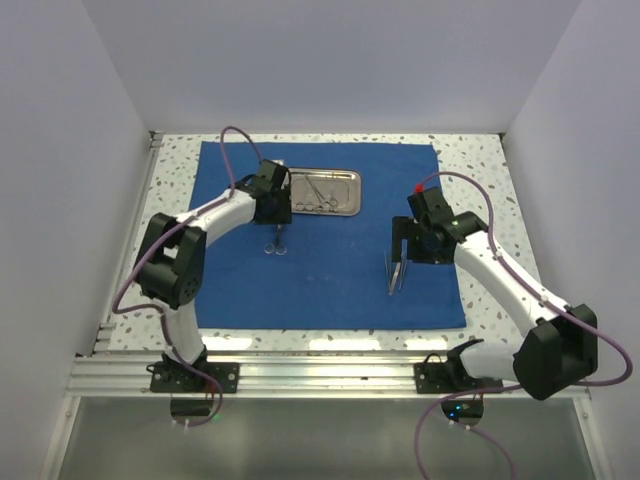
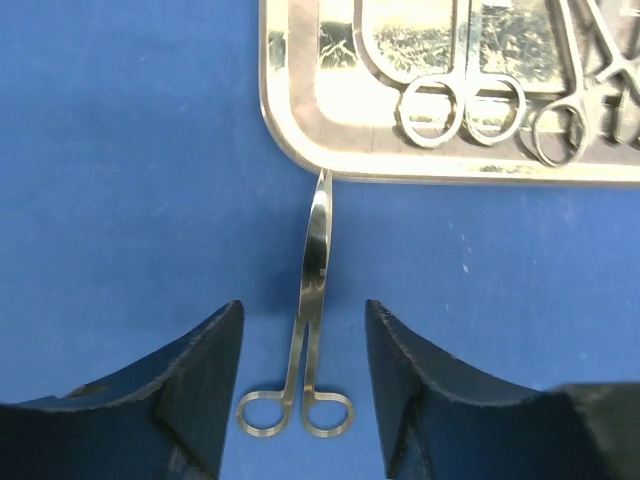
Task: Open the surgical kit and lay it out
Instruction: Pick up the medical item from the surgical kit.
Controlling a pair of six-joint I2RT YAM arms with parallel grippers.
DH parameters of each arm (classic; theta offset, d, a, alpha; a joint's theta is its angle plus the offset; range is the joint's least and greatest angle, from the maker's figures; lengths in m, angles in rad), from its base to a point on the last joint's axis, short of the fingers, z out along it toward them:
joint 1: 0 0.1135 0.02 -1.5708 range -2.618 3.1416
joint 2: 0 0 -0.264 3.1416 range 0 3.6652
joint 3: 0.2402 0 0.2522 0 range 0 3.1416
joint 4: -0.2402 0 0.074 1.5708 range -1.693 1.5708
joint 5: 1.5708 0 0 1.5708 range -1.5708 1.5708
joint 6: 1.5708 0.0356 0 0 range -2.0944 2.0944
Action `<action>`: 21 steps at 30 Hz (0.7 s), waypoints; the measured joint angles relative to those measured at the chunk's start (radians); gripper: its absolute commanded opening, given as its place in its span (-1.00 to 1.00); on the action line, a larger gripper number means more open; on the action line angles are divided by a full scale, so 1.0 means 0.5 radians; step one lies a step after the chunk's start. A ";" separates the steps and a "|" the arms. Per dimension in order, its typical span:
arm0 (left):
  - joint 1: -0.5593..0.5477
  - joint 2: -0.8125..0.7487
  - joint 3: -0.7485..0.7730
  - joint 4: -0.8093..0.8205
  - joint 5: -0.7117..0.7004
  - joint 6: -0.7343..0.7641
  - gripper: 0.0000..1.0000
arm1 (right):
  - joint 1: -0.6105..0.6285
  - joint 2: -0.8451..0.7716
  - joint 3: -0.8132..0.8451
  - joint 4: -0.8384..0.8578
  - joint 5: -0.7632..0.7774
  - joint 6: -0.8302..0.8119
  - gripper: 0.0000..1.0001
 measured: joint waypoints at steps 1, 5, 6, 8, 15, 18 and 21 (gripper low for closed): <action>0.000 0.041 0.022 0.008 0.001 0.001 0.06 | 0.000 -0.006 0.000 -0.007 0.002 0.000 0.78; 0.000 0.202 0.117 0.009 0.007 0.020 -0.18 | 0.000 -0.018 0.000 -0.021 0.014 -0.003 0.78; 0.000 0.239 0.134 0.010 0.008 0.029 -0.35 | 0.000 -0.018 0.000 -0.024 0.014 -0.005 0.78; 0.000 0.287 0.146 0.005 0.007 0.044 -0.49 | 0.000 -0.018 0.001 -0.024 0.014 -0.008 0.78; -0.001 0.294 0.156 -0.007 -0.012 0.110 -1.00 | 0.000 0.002 0.005 -0.023 0.014 -0.014 0.77; -0.001 0.268 0.130 -0.017 -0.039 0.142 -1.00 | 0.000 0.031 0.016 -0.019 0.012 -0.015 0.77; 0.000 0.166 0.032 -0.080 -0.092 0.168 -1.00 | 0.000 0.054 0.020 -0.011 0.011 -0.015 0.77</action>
